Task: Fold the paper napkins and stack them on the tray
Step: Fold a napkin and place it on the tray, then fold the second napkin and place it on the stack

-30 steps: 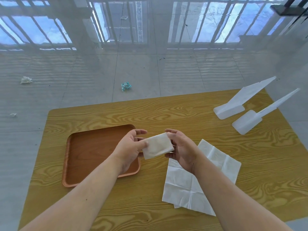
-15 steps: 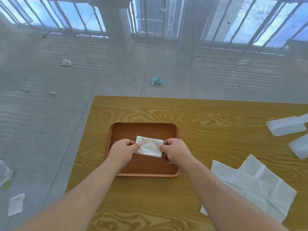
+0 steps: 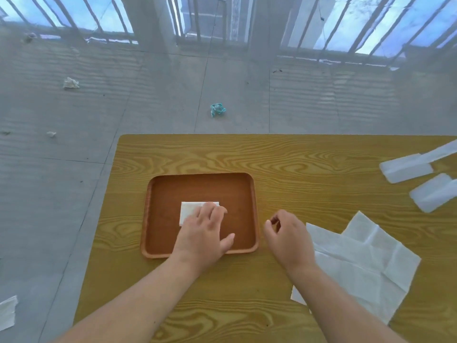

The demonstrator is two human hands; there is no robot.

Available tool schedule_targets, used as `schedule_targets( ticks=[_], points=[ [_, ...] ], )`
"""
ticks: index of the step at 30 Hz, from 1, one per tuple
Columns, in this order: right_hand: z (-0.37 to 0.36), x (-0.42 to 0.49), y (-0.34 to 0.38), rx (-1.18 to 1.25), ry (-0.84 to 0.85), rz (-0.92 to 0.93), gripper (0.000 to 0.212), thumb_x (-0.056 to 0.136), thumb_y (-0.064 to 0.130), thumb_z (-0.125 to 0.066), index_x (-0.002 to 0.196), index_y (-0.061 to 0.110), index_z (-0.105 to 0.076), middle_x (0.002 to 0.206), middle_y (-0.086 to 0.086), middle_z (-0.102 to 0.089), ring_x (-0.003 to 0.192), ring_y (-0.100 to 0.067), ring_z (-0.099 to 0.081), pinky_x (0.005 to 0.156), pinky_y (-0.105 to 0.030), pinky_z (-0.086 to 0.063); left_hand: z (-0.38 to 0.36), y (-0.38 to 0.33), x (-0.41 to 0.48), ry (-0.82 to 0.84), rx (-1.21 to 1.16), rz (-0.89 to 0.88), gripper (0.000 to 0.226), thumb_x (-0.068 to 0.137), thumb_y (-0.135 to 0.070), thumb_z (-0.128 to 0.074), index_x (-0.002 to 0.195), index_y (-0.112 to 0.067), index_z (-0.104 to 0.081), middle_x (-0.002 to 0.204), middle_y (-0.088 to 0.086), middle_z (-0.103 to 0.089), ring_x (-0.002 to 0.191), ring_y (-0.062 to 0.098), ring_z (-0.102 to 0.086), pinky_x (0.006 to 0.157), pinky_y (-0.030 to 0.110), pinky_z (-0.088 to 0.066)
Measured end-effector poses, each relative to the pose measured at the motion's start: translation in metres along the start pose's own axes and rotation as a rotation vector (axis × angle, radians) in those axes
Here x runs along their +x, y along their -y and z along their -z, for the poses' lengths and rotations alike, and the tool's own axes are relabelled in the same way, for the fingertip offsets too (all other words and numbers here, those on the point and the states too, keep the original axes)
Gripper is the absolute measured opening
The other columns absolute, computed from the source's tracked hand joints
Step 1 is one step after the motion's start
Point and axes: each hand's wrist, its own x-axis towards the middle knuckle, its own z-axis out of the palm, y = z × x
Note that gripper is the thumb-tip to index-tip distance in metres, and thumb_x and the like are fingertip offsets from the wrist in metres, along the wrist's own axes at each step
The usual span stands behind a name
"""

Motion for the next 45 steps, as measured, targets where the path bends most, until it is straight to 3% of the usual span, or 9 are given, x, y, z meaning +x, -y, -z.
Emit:
schedule_targets(
  ticks=[4,7,13,22,27,33,38,42,45],
  points=[
    [0.039,-0.027,-0.068,0.006,-0.105,-0.146,0.003,0.095,0.022,-0.062,0.096,0.020,-0.064,0.088,0.006,-0.061,0.089,-0.021,-0.057,0.076,-0.035,-0.045,-0.026,-0.070,0.015,0.198,0.137,-0.324,0.068,0.096,-0.065,-0.046,0.148,-0.022,-0.045,0.148,0.002,-0.048,0.133,0.024,-0.046,0.110,0.040,-0.042],
    [0.072,-0.045,-0.119,0.004,-0.166,-0.311,0.017,0.094,0.024,-0.063,0.109,0.018,-0.065,0.093,0.005,-0.062,0.092,-0.022,-0.059,0.081,-0.040,-0.052,-0.047,-0.125,0.020,0.280,0.191,-0.423,0.067,0.097,-0.065,-0.047,0.146,-0.020,-0.048,0.146,0.004,-0.053,0.132,0.025,-0.049,0.107,0.042,-0.047],
    [0.111,-0.074,-0.192,0.057,-0.109,-0.630,0.036,0.087,0.041,-0.064,0.115,0.020,-0.059,0.103,0.005,-0.064,0.094,-0.021,-0.061,0.074,-0.039,-0.048,-0.078,-0.179,0.025,0.271,0.141,-0.098,0.062,0.091,-0.073,-0.055,0.123,-0.020,-0.057,0.119,-0.001,-0.060,0.111,0.021,-0.056,0.091,0.037,-0.052],
    [0.109,-0.072,-0.203,0.119,-0.039,-0.604,0.010,0.089,0.028,-0.064,0.080,0.024,-0.061,0.082,0.006,-0.067,0.073,-0.015,-0.062,0.057,-0.030,-0.043,-0.086,-0.190,0.035,0.339,-0.225,0.191,0.013,0.089,-0.037,-0.066,0.082,-0.030,-0.059,0.094,-0.008,-0.065,0.086,0.014,-0.061,0.067,0.032,-0.043],
    [0.117,-0.062,-0.196,0.309,-0.046,-0.544,0.010,0.090,0.028,-0.066,0.082,0.022,-0.063,0.077,0.007,-0.067,0.066,-0.012,-0.058,0.058,-0.028,-0.043,-0.077,-0.183,0.042,0.321,-0.632,0.424,0.015,0.086,-0.025,-0.074,0.093,-0.023,-0.062,0.088,-0.002,-0.067,0.072,0.014,-0.058,0.060,0.031,-0.044],
    [0.118,-0.040,-0.179,0.719,0.004,-0.669,0.029,0.089,0.038,-0.071,0.114,0.027,-0.060,0.106,0.004,-0.071,0.093,-0.018,-0.070,0.070,-0.036,-0.058,-0.061,-0.167,0.047,0.381,-1.107,0.770,0.063,0.081,-0.019,-0.087,0.130,-0.028,-0.048,0.110,0.014,-0.079,0.086,0.028,-0.074,0.078,0.045,-0.061],
    [0.110,-0.032,-0.169,0.563,0.140,-0.667,0.033,0.086,0.042,-0.071,0.111,0.021,-0.068,0.103,-0.003,-0.075,0.091,-0.025,-0.073,0.074,-0.041,-0.062,-0.055,-0.162,0.043,0.456,-0.893,0.673,0.025,0.084,-0.023,-0.085,0.106,-0.017,-0.075,0.105,0.005,-0.082,0.090,0.022,-0.076,0.067,0.034,-0.054],
    [0.106,-0.029,-0.169,0.401,0.160,-0.585,0.029,0.089,0.026,-0.063,0.103,0.002,-0.069,0.105,-0.021,-0.074,0.078,-0.026,-0.064,0.065,-0.039,-0.049,-0.051,-0.158,0.037,0.390,-0.780,0.597,0.012,0.092,-0.026,-0.074,0.094,-0.015,-0.077,0.100,0.009,-0.081,0.099,0.034,-0.075,0.092,0.053,-0.061],
    [0.109,-0.026,-0.168,0.527,0.213,-0.630,0.021,0.093,0.021,-0.060,0.105,0.011,-0.074,0.103,-0.017,-0.078,0.083,-0.025,-0.071,0.066,-0.041,-0.058,-0.046,-0.152,0.034,0.373,-0.827,0.595,0.011,0.095,-0.023,-0.072,0.097,-0.014,-0.077,0.100,0.011,-0.082,0.100,0.038,-0.077,0.092,0.058,-0.061]
  ],
)
